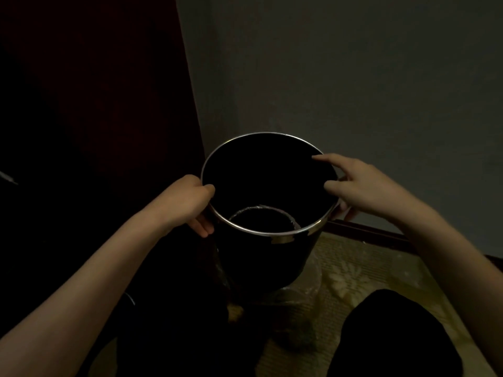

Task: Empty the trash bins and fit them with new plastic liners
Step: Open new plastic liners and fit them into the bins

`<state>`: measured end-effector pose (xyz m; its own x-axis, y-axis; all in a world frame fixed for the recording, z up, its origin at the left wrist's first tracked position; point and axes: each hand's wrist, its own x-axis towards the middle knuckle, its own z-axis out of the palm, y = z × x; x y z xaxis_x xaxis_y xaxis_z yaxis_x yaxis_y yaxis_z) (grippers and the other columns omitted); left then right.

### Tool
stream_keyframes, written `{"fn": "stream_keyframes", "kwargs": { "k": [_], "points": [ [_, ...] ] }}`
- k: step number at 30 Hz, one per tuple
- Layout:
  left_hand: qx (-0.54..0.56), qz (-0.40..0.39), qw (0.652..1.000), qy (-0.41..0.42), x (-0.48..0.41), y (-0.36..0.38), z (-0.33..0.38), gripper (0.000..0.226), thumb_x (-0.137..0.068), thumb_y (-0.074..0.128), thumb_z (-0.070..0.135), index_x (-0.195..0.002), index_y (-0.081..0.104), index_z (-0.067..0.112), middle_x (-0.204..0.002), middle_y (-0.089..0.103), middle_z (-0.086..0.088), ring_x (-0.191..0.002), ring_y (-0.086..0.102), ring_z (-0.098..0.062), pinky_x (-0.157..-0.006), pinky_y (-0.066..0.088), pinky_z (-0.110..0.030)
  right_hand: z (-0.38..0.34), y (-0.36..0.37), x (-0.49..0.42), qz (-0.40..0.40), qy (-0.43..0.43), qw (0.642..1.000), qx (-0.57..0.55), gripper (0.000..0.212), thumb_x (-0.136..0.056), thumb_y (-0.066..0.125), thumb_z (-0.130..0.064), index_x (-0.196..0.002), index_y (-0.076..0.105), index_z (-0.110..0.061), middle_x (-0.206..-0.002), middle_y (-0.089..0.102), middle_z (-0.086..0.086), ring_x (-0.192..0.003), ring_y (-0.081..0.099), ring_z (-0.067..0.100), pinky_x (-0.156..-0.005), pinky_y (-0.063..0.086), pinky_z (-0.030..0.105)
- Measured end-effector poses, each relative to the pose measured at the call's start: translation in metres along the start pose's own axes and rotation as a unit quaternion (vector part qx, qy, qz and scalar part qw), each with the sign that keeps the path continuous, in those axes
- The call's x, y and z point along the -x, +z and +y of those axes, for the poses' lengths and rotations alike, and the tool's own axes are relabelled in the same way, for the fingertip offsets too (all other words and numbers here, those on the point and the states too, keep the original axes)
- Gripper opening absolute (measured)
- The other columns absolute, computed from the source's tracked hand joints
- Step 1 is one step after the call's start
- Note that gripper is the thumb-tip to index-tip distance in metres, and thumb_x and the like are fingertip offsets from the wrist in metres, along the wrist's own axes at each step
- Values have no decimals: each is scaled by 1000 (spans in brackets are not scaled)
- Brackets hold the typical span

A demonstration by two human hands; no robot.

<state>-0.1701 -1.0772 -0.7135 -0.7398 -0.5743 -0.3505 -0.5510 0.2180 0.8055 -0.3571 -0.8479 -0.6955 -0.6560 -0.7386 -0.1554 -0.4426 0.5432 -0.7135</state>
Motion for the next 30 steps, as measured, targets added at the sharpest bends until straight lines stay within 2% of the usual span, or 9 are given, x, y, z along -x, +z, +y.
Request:
{"fn": "stream_keyframes", "kwargs": {
  "k": [2, 7, 11, 15, 19, 25, 26, 28, 30],
  "points": [
    [2, -6, 1000, -3, -1, 1, -5, 28, -98, 39, 11, -91, 59, -8, -56, 67, -16, -48, 67, -31, -43, 53, -31, -1, 4, 1, -2, 6, 1000, 0, 61, -89, 50, -13, -138, 42, -49, -67, 72, -9, -58, 73, 22, -49, 58, 31],
    [-2, -17, 1000, -3, -13, 2, -11, 28, -99, 38, 13, -100, 57, -8, -79, 66, -27, -50, 68, -31, -44, 54, -32, 0, 11, -2, 13, 13, 1000, 11, 60, -90, 50, -11, -139, 43, -45, -67, 72, 3, -58, 73, 21, -49, 57, 29],
    [-9, -48, 999, -6, -21, 4, -17, 29, -100, 38, 15, -102, 58, -6, -86, 67, -29, -54, 69, -31, -49, 57, -35, 5, 16, 0, -1, 25, 1000, 6, 59, -93, 50, -10, -140, 42, -45, -61, 70, -6, -60, 73, 21, -51, 58, 31],
    [-16, -63, 998, -11, -34, 6, -28, 29, -100, 38, 17, -101, 58, -5, -81, 69, -29, -58, 70, -35, -60, 60, -43, 10, 25, -4, 3, 39, 999, 8, 59, -92, 50, -10, -140, 43, -44, -63, 71, -4, -59, 73, 20, -49, 58, 32],
    [-6, -81, 996, -20, -50, 12, -47, 28, -100, 39, 18, -101, 58, -3, -83, 68, -27, -57, 70, -34, -54, 59, -38, 23, 40, -11, 4, 52, 998, 27, 60, -92, 51, -11, -143, 41, -41, -59, 68, -9, -57, 72, 17, -46, 55, 27],
    [-16, -101, 994, -33, -72, 35, -85, 23, -98, 40, 18, -97, 57, 2, -78, 70, -23, -57, 71, -34, -53, 59, -38, 53, 74, -20, 11, 82, 995, 60, 61, -91, 53, -13, -143, 41, -43, -76, 62, -14, -58, 70, 13, -48, 58, 31],
    [-19, -105, 994, -34, -76, 39, -91, 23, -98, 40, 18, -97, 57, 3, -77, 71, -23, -57, 71, -35, -55, 60, -40, 58, 80, -22, 10, 82, 994, 74, 61, -91, 53, -14, -143, 41, -42, -79, 63, -14, -58, 70, 13, -52, 59, 34],
    [-33, -113, 992, -36, -82, 48, -104, 24, -97, 40, 19, -96, 57, 4, -74, 72, -21, -57, 71, -34, -62, 61, -44, 68, 92, -26, -7, 90, 989, 116, 60, -91, 52, -17, -144, 40, -42, -96, 69, -5, -66, 71, 15, -68, 60, 43],
    [-47, -116, 991, -36, -87, 56, -117, 26, -96, 40, 21, -95, 59, 4, -75, 72, -20, -56, 71, -34, -68, 61, -47, 76, 104, -29, -36, 123, 977, 170, 60, -92, 52, -21, -146, 36, -42, -119, 67, 5, -92, 70, 25, -86, 56, 46]
  ]
}}
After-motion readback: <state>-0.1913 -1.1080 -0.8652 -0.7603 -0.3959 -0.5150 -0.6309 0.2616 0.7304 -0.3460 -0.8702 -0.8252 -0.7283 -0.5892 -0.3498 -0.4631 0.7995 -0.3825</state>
